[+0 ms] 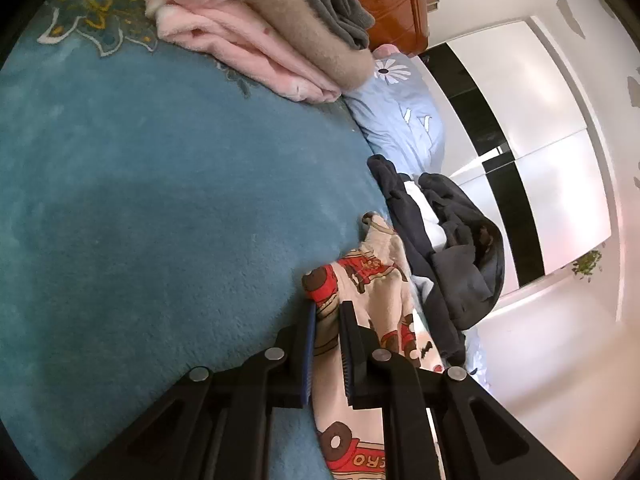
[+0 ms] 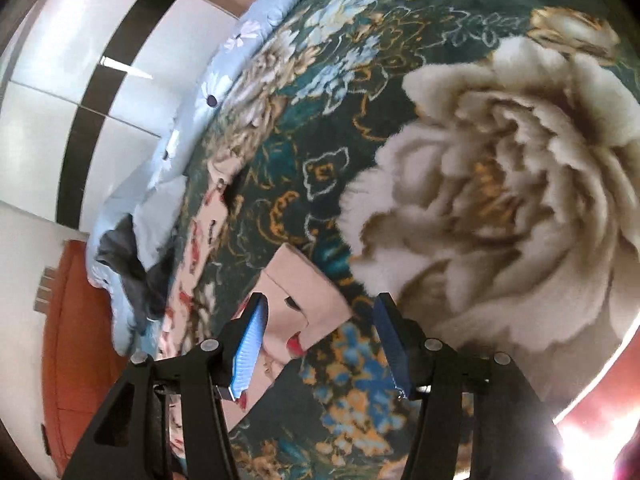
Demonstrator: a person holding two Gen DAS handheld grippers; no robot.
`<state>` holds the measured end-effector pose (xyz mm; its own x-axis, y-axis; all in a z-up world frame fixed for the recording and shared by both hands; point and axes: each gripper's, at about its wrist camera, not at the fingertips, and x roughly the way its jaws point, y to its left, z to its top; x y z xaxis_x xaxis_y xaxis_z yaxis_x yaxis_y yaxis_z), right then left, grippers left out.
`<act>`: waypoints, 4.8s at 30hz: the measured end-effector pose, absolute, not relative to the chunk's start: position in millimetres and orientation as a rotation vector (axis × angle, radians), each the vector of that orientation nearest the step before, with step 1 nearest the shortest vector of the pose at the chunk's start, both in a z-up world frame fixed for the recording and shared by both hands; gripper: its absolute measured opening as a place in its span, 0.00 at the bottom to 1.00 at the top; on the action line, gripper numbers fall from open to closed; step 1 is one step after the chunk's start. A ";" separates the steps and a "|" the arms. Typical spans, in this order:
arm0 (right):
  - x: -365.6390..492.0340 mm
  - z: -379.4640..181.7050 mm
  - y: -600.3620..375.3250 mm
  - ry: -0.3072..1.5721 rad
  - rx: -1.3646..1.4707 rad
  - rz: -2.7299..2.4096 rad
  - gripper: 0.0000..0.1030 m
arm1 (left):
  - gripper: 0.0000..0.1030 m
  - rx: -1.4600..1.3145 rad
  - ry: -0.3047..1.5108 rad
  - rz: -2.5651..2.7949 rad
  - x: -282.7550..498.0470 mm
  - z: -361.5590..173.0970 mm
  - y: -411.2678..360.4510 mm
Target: Fold clothes
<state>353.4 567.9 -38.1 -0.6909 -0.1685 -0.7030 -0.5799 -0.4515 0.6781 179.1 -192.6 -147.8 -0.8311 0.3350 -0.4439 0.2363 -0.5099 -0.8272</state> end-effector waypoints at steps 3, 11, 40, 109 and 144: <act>350.4 -53.6 557.6 1.594 -1.145 2.224 0.55 | 0.12 -0.888 -1.515 2.507 178.7 -149.2 -192.2; 317.8 -72.0 538.0 1.664 -1.100 2.239 0.55 | 0.13 -0.850 -1.542 2.446 179.2 -153.8 -195.1; 295.4 -71.6 522.8 1.600 -1.118 2.343 0.09 | 0.07 -0.987 -1.514 2.623 188.3 -129.1 -177.3; 72.0 -75.1 586.5 1.536 -0.991 2.268 0.19 | 0.36 -1.251 -1.647 2.591 101.3 -123.8 -158.2; 222.6 -87.1 608.7 1.706 -0.935 2.355 0.15 | 0.21 -1.163 -1.444 2.593 185.7 -90.0 -192.4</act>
<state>222.6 608.7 -87.1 -0.8093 -0.2745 -0.5193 -0.4080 -0.3734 0.8331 185.7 -192.4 -90.0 -0.7327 0.2933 -0.6140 0.3675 -0.5888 -0.7199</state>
